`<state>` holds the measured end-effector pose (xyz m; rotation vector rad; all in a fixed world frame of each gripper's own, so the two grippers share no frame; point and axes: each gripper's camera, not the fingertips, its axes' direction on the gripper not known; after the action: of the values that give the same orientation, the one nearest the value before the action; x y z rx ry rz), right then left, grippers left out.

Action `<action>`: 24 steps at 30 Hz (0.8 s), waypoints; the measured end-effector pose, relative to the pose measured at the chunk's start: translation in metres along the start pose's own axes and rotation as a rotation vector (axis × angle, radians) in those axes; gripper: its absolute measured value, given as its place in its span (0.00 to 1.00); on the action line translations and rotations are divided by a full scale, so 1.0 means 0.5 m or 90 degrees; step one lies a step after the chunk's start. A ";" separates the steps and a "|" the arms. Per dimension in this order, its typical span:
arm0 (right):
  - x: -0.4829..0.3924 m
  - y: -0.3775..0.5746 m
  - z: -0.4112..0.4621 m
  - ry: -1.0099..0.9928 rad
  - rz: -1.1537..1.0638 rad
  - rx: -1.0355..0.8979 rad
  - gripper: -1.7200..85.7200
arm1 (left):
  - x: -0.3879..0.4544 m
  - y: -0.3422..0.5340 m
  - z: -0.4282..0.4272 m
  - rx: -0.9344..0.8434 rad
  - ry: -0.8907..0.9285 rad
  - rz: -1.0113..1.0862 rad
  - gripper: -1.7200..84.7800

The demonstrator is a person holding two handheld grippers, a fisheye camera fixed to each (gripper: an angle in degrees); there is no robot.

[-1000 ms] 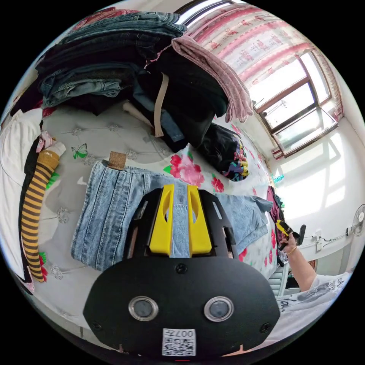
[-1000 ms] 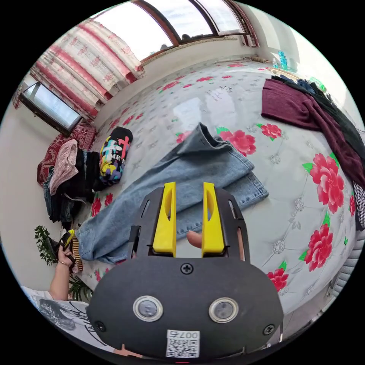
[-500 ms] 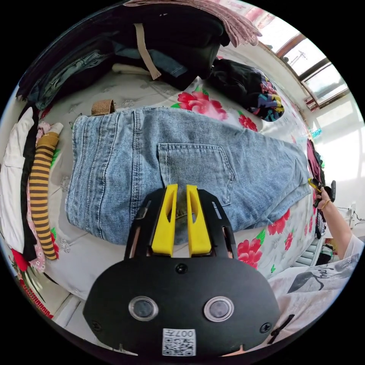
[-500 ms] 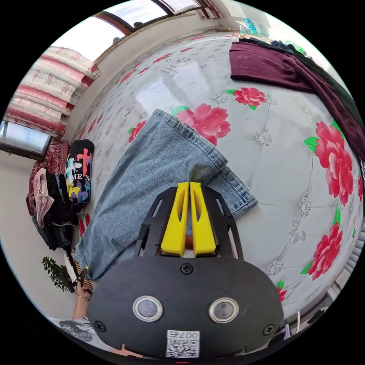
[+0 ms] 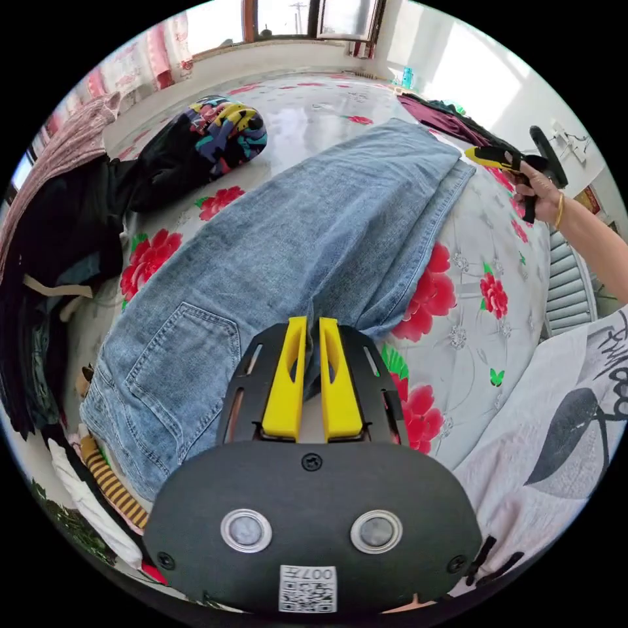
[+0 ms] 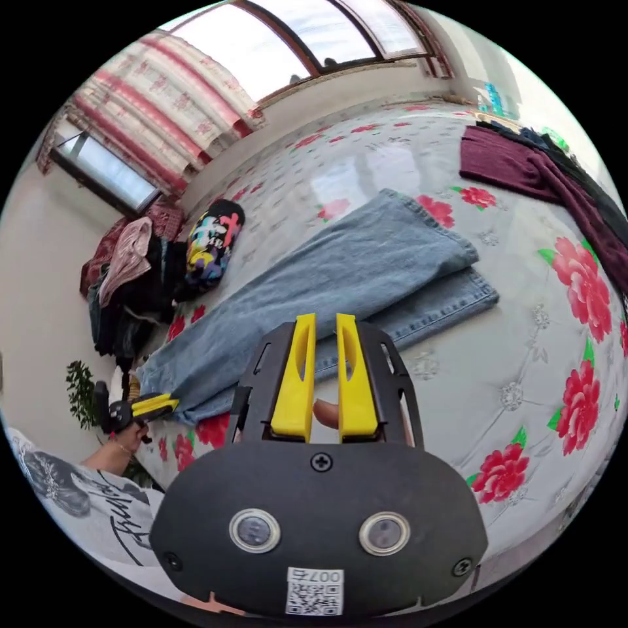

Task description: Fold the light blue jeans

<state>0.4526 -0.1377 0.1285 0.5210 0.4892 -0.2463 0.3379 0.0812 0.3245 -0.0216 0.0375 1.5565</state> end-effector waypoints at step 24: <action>-0.632 0.336 0.348 -0.264 -0.538 -0.340 0.03 | -0.207 -0.070 -0.031 0.031 0.095 -0.214 0.10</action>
<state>0.3062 -0.0565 0.4896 -0.2896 0.3242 -0.9785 0.3711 -0.0232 0.3126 -0.1016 0.1808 1.2145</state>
